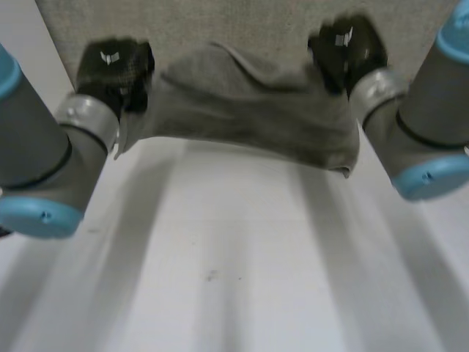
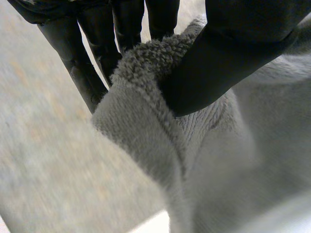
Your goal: Fold the towel.
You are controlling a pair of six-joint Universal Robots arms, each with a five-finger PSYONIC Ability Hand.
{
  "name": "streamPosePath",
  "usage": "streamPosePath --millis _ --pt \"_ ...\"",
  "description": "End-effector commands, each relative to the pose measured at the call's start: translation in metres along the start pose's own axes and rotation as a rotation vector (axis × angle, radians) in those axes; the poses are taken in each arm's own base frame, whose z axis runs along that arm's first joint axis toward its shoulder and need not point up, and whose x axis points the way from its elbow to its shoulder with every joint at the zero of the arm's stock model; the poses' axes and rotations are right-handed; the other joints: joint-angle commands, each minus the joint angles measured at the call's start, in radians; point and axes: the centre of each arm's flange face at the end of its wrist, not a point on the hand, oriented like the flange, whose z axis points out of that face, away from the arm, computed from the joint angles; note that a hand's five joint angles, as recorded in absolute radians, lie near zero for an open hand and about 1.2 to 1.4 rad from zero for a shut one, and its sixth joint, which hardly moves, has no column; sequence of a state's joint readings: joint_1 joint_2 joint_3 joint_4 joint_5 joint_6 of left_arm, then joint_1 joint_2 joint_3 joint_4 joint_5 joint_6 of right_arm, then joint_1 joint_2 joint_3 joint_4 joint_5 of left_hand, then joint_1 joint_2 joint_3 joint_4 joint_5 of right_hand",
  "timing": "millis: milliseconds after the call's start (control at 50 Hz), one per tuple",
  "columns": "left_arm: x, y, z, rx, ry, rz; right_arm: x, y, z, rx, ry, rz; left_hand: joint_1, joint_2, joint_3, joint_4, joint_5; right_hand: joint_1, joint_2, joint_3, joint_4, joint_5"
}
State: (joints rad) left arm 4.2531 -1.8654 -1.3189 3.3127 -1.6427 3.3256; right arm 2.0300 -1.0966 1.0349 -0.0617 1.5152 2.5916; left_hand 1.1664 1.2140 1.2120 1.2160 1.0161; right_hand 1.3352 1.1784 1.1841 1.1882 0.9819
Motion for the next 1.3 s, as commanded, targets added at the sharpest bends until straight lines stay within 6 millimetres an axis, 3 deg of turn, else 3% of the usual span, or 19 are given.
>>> streamPosePath --millis 20,40,80,200,240,260,280,300,340,500,540,640,740,900,1180,1240,1260,1280,1300 --pt "0.013 0.083 -0.049 -0.290 0.065 0.025 -0.044 0.078 -0.066 -0.459 -0.311 -0.029 0.230 0.182 0.184 0.180 0.206 0.061 0.218 0.212 0.208 0.240" --pt "0.013 0.083 -0.049 -0.291 0.065 0.025 -0.044 0.078 -0.066 -0.460 -0.312 -0.029 0.230 0.182 0.184 0.180 0.206 0.061 0.218 0.212 0.208 0.240" --pt "0.017 0.111 -0.073 -0.403 0.085 0.035 -0.051 0.094 -0.085 -0.569 -0.375 -0.006 0.230 0.182 0.184 0.180 0.206 0.061 0.218 0.212 0.208 0.240" --pt "0.017 0.125 -0.093 -0.477 0.108 0.082 -0.062 0.105 -0.104 -0.610 -0.458 0.034 0.183 0.136 0.138 0.134 0.159 0.061 0.218 0.212 0.208 0.240" --pt "0.018 0.128 -0.103 -0.508 0.137 0.161 -0.062 0.107 -0.105 -0.614 -0.464 0.042 -0.091 -0.139 -0.137 -0.141 -0.115 0.061 0.218 0.212 0.208 0.240" --pt "0.018 0.128 -0.103 -0.508 0.137 0.161 -0.064 0.108 -0.107 -0.616 -0.469 0.048 -0.093 -0.140 -0.138 -0.142 -0.117 0.061 0.218 0.212 0.208 0.240" --pt "0.017 0.128 -0.108 -0.522 0.152 0.202 -0.064 0.108 -0.107 -0.616 -0.469 0.048 -0.319 -0.367 -0.365 -0.369 -0.344 0.061 0.218 0.212 0.208 0.240" --pt "0.017 0.128 -0.108 -0.522 0.152 0.202 -0.065 0.109 -0.109 -0.614 -0.467 0.058 -0.322 -0.369 -0.367 -0.371 -0.346 0.061 0.218 0.212 0.208 0.240" --pt "0.018 0.120 -0.117 -0.527 0.185 0.275 -0.065 0.109 -0.110 -0.610 -0.460 0.067 -0.626 -0.674 -0.672 -0.676 -0.650 0.061 0.218 0.212 0.208 0.240" --pt "0.020 0.076 -0.115 -0.383 0.198 0.295 -0.070 0.118 -0.112 -0.568 -0.423 0.078 -0.753 -0.801 -0.799 -0.803 -0.777 0.061 0.218 0.212 0.208 0.240" --pt "0.020 0.063 -0.107 -0.325 0.211 0.285 -0.073 0.123 -0.114 -0.551 -0.407 0.084 -0.753 -0.801 -0.799 -0.803 -0.778 0.061 0.218 0.212 0.208 0.240" --pt "0.025 0.052 -0.092 -0.269 0.241 0.273 -0.074 0.127 -0.116 -0.543 -0.397 0.084 -0.736 -0.783 -0.781 -0.785 -0.760 0.061 0.218 0.212 0.208 0.240" --pt "0.035 0.084 -0.066 -0.348 0.277 0.265 -0.075 0.129 -0.118 -0.548 -0.400 0.085 -0.724 -0.772 -0.769 -0.774 -0.748 0.061 0.218 0.212 0.208 0.240" --pt "0.046 0.124 -0.050 -0.482 0.329 0.266 -0.075 0.130 -0.119 -0.552 -0.400 0.087 -0.727 -0.774 -0.772 -0.776 -0.751 0.061 0.218 0.212 0.208 0.240" --pt "0.059 0.156 -0.035 -0.525 0.392 0.250 -0.072 0.132 -0.118 -0.557 -0.391 0.089 -0.721 -0.769 -0.767 -0.771 -0.745 0.061 0.218 0.212 0.208 0.240" --pt "0.060 0.156 -0.034 -0.522 0.392 0.247 -0.072 0.132 -0.118 -0.557 -0.391 0.089 -0.521 -0.569 -0.567 -0.571 -0.546 0.061 0.218 0.212 0.208 0.240" --pt "0.060 0.155 -0.034 -0.521 0.392 0.246 -0.072 0.132 -0.117 -0.556 -0.389 0.089 -0.237 -0.284 -0.282 -0.286 -0.261 0.061 0.218 0.212 0.208 0.240" --pt "0.060 0.155 -0.034 -0.521 0.392 0.246 -0.072 0.132 -0.117 -0.556 -0.389 0.089 -0.234 -0.281 -0.279 -0.283 -0.258 0.061 0.218 0.212 0.208 0.240" --pt "0.060 0.153 -0.034 -0.516 0.391 0.245 -0.071 0.133 -0.117 -0.557 -0.387 0.089 0.060 0.012 0.014 0.010 0.036 0.061 0.218 0.212 0.208 0.240"
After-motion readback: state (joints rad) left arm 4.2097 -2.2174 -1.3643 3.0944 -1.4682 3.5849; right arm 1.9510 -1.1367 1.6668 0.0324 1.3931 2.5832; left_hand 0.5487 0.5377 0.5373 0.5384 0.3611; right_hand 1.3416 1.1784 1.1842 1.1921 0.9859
